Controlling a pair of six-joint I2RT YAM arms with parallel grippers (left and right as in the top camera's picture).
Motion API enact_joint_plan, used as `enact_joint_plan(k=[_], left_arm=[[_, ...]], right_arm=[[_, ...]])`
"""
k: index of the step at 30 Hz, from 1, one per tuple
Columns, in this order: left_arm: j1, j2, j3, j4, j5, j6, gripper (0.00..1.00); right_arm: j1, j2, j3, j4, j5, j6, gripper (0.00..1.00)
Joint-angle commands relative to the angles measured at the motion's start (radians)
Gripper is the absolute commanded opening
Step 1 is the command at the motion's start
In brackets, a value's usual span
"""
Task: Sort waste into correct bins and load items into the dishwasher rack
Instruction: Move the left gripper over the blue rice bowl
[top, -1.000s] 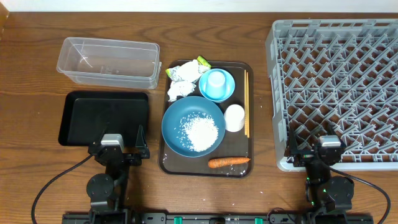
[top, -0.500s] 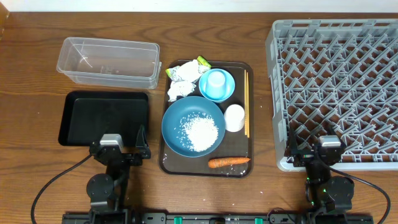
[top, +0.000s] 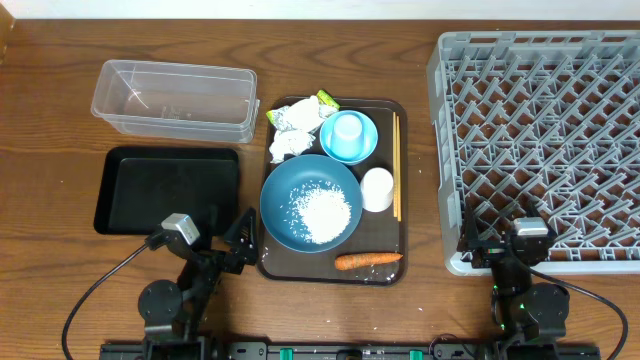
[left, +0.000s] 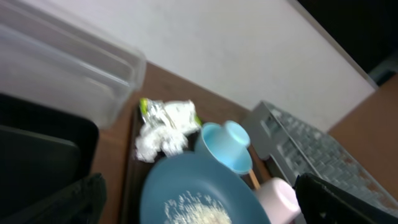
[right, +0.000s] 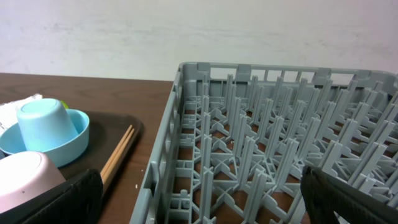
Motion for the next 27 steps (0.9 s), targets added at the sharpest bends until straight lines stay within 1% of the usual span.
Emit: enact_joint_plan(k=[1,5,9,13,16,18,21,23,26,27], left_arm=[[-0.006,0.036,0.116,-0.047,0.062,-0.001,0.99],[-0.006,0.193,0.302,-0.204,0.056,0.104,0.99],[-0.006,0.460,0.545,-0.458,0.026,0.223,0.99],[-0.006,0.724,0.788,-0.717,0.005,0.283,0.99],[-0.006,0.871,0.921,-0.842,0.014,0.285,0.99],[-0.006,0.940,0.975,-0.886,0.049,0.284,0.99],[-0.006,0.988,0.984,-0.885,0.183,0.265,0.99],[-0.006,1.013,0.984,-0.877,0.243,0.260,0.99],[-0.033,1.034,0.984,-0.866,0.248,0.333,0.99],[-0.046,1.035,0.984,-0.866,0.236,0.338,0.99]], right_arm=[[-0.011,-0.001,-0.003,-0.003,0.003,0.014,0.99],[-0.011,-0.001,-0.003,-0.003,0.003,0.014,0.99],[-0.011,-0.001,-0.003,-0.003,0.003,0.014,0.99],[-0.011,-0.001,-0.003,-0.003,0.003,0.014,0.99],[-0.011,-0.001,-0.003,-0.003,0.003,0.014,0.99],[-0.011,-0.001,-0.003,-0.003,0.003,0.014,0.99],[-0.011,-0.001,-0.003,-0.003,0.003,0.014,0.99],[-0.011,-0.001,-0.003,-0.003,0.003,0.014,0.99],[-0.011,-0.001,-0.003,-0.003,0.003,0.014,0.99],[-0.011,-0.001,-0.003,-0.003,0.003,0.014,0.99]])
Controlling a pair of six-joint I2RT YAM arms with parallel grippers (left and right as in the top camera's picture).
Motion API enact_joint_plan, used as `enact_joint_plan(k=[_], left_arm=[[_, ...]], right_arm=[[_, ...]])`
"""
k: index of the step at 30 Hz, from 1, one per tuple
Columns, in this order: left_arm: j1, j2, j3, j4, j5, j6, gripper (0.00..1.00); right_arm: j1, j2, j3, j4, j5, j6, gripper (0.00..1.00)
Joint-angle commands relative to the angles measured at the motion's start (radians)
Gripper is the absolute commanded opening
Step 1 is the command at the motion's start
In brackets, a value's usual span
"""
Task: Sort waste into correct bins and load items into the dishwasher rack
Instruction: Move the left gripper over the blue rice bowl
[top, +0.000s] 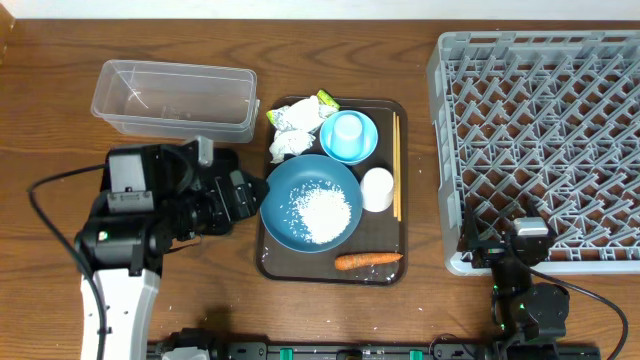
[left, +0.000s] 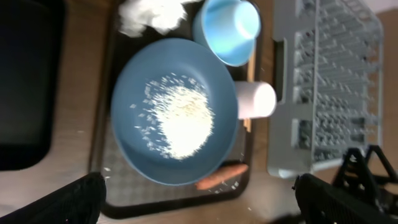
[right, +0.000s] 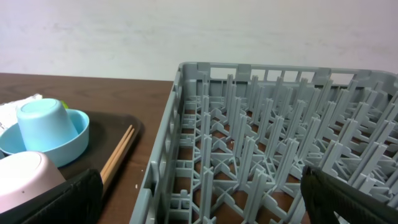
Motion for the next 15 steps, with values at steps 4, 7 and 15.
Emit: enact_joint_plan(k=[4,7,15], left_arm=[[-0.143,0.006,0.019,0.006,-0.085,0.061,0.99],[-0.272,0.016,0.019,0.006,-0.248,0.042,0.99],[-0.538,0.084,0.019,0.111,-0.463,0.042,0.99]], right_arm=[[-0.011,-0.001,-0.003,-0.003,0.003,0.014,0.99],[-0.011,-0.001,-0.003,-0.003,0.003,0.014,0.99],[-0.011,-0.001,-0.003,-0.003,0.003,0.014,0.99]])
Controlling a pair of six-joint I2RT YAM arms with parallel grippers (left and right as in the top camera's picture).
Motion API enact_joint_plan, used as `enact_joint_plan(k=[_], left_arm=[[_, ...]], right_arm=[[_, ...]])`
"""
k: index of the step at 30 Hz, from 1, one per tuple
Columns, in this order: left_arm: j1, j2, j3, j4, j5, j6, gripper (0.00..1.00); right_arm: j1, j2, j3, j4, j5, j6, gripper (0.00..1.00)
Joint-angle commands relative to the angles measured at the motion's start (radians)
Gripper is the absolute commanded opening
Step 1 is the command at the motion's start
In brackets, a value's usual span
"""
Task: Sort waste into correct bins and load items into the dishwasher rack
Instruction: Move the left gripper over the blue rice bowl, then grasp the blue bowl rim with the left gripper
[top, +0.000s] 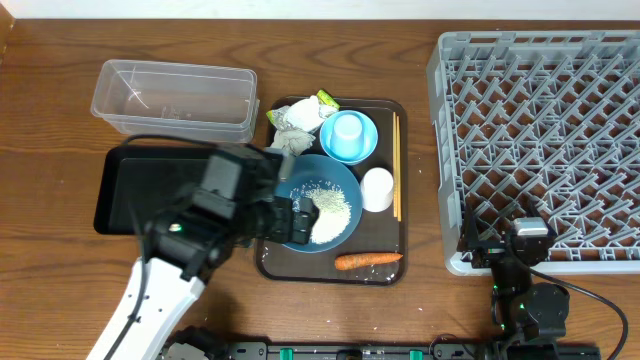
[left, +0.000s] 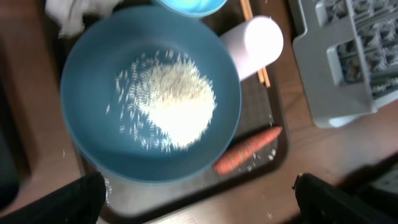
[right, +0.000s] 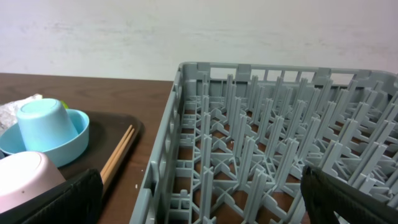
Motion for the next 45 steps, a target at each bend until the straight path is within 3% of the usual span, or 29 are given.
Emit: enact_joint_plan(k=[1,6,12,17,32,45], left_arm=[[-0.055,0.028,0.018,0.019,-0.101,0.008,0.99],[-0.116,0.082,0.018,0.073,-0.002,0.025,0.99],[-0.229,0.204,0.018,0.179,-0.031,0.063,0.99],[-0.243,0.287,0.018,0.235,-0.035,0.088,0.97],[-0.341,0.531,0.018,0.240,-0.223,0.107,0.88],[-0.383,0.595,0.018,0.283,-0.315,0.107,0.74]], right_arm=[[-0.011,-0.001,-0.003,-0.003,0.003,0.014,0.99],[-0.011,-0.001,-0.003,-0.003,0.003,0.014,0.99],[-0.011,-0.001,-0.003,-0.003,0.003,0.014,0.99],[-0.011,-0.001,-0.003,-0.003,0.003,0.014,0.99],[-0.011,-0.001,-0.003,-0.003,0.003,0.014,0.99],[-0.011,-0.001,-0.003,-0.003,0.003,0.014,0.99]])
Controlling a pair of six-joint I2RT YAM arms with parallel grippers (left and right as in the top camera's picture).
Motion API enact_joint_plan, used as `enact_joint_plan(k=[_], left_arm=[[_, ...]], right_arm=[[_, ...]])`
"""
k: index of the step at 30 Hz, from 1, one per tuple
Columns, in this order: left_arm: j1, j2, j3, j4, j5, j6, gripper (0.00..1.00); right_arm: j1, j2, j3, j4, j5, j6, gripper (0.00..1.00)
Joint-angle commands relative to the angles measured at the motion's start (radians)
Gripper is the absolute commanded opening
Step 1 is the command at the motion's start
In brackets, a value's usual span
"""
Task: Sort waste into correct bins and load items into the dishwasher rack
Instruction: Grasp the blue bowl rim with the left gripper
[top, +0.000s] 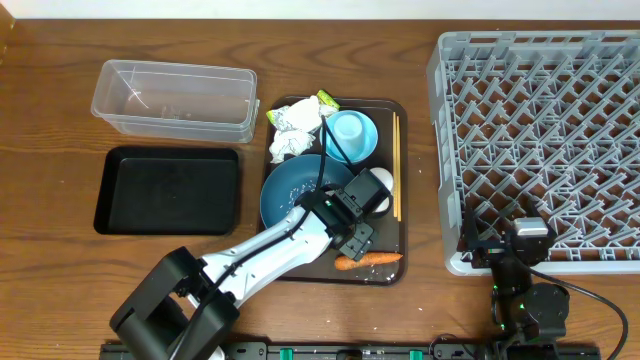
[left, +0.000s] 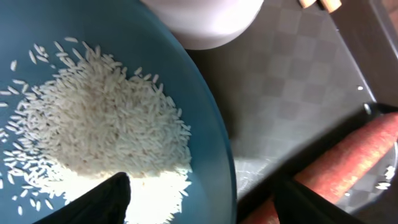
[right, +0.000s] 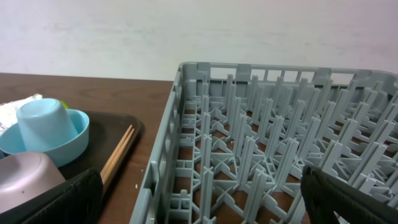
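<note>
A big blue plate (top: 290, 195) with white rice (left: 99, 124) lies on the brown serving tray (top: 395, 110). My left gripper (top: 352, 228) hangs low and open over the plate's right rim (left: 225, 162). One finger (left: 109, 199) is above the rice, the other (left: 311, 199) above the carrot (left: 342, 158). The white cup (top: 378, 188) lies just behind. At the front edge my right gripper (right: 199, 208) rests open, facing the grey dishwasher rack (top: 540, 130).
Crumpled wrappers (top: 292, 130), a small blue bowl holding an upturned blue cup (top: 350, 135) and chopsticks (top: 396, 165) share the serving tray. A clear plastic bin (top: 175, 100) and a black tray (top: 165, 190) sit to the left.
My left gripper was higher over the middle of the blue plate; it is now lower and farther right, close over the plate's rim beside the carrot. The right arm has not moved.
My left arm first rested at the table's front edge beside the black tray. Then it was raised over the black tray, then over the blue plate, and now it sits low at the plate's right rim. Nothing on the table has shifted.
</note>
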Motion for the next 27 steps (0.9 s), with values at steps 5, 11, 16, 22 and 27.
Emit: enact_joint_plan(k=[5,11,16,22,27], left_arm=[[-0.002,0.061,0.018,0.005,-0.057,0.005,0.70],[-0.001,0.064,0.018,0.013,-0.057,0.005,0.62],[-0.002,0.064,0.018,0.021,-0.057,0.004,0.53],[-0.002,0.062,0.018,0.021,-0.057,0.004,0.39],[-0.002,0.056,0.019,0.020,-0.057,0.001,0.27]], right_arm=[[-0.011,-0.002,-0.003,-0.003,0.003,0.014,0.99],[-0.011,-0.002,-0.003,-0.003,0.003,0.014,0.99],[-0.011,-0.002,-0.003,-0.003,0.003,0.014,0.99],[-0.011,-0.002,-0.003,-0.003,0.003,0.014,0.99],[-0.011,-0.002,-0.003,-0.003,0.003,0.014,0.99]])
